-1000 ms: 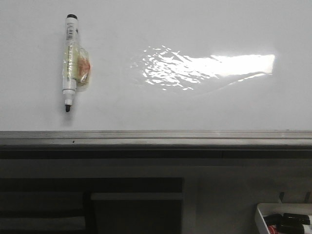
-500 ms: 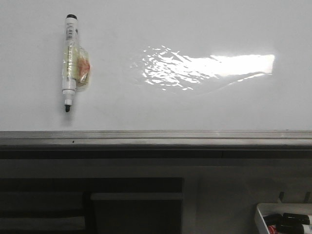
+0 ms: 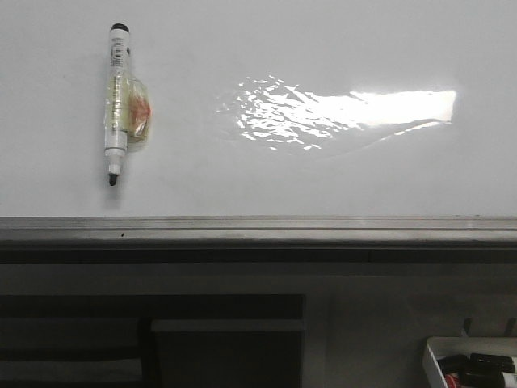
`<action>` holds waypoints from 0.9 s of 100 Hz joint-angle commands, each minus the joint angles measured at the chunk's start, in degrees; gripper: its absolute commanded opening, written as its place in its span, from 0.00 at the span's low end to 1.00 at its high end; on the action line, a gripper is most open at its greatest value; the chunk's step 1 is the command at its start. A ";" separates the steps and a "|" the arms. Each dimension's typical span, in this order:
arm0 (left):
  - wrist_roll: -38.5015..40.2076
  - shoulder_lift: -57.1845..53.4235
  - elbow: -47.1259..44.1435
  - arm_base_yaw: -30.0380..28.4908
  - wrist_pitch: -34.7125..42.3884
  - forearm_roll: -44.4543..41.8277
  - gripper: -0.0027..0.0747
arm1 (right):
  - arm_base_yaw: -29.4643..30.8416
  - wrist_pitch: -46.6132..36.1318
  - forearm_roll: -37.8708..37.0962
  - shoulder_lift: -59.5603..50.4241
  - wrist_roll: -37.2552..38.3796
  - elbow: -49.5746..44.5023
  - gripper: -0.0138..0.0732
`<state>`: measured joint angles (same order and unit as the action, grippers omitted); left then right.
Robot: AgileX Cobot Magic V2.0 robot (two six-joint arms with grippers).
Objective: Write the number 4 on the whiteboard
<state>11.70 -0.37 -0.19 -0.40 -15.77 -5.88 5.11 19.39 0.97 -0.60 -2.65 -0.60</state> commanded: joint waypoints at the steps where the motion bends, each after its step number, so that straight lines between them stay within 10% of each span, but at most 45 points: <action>1: 0.65 -1.58 -0.96 0.00 5.62 -0.18 0.01 | 0.35 -3.64 -0.50 -1.11 -0.32 -1.61 0.09; 63: 0.65 0.59 6.77 0.00 8.50 -1.71 0.01 | 0.35 -18.03 0.51 -0.26 -0.32 -1.61 0.09; 90: 0.65 10.28 12.51 0.00 14.32 -8.86 0.01 | 0.09 -8.26 0.95 10.33 -0.32 4.50 0.09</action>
<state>11.70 6.38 9.52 -0.40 -8.32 -11.43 5.11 14.31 1.56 5.16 -2.65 0.05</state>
